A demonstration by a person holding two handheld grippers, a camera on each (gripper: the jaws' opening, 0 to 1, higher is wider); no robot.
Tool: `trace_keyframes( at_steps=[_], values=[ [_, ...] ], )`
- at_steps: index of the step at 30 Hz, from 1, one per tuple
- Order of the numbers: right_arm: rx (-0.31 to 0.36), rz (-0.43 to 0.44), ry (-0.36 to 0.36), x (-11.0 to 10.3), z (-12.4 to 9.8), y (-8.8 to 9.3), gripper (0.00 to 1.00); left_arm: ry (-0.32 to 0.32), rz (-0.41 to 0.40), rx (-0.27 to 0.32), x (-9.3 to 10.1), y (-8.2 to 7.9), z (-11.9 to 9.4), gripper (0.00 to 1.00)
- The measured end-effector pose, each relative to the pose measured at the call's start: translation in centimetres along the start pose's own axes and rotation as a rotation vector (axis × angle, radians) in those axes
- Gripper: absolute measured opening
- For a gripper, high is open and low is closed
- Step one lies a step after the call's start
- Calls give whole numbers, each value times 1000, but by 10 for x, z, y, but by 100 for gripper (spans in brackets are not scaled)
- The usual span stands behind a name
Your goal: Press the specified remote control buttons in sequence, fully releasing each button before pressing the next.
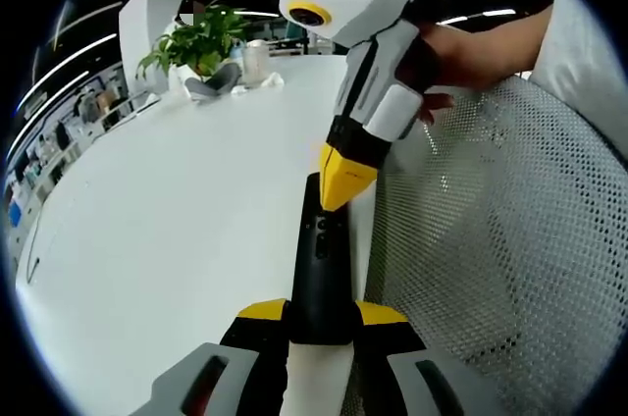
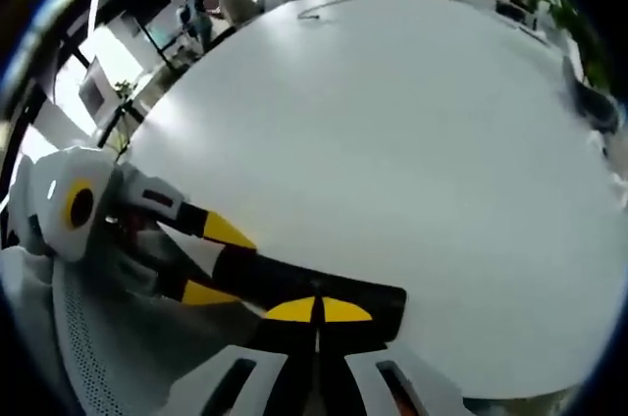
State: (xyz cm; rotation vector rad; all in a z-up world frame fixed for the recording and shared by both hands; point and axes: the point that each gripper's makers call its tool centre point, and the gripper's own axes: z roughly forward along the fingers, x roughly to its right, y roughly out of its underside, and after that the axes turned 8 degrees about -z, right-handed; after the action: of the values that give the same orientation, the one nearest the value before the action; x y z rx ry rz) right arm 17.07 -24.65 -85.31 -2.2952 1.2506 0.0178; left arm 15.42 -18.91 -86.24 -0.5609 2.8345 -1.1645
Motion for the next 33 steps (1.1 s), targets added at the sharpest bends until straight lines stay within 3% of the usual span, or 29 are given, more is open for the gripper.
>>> trace_keyframes(
  at_steps=[33],
  values=[
    [-45, 62, 17, 5, -5, 8, 0, 1, 0, 3, 0, 0, 0, 25]
  ],
)
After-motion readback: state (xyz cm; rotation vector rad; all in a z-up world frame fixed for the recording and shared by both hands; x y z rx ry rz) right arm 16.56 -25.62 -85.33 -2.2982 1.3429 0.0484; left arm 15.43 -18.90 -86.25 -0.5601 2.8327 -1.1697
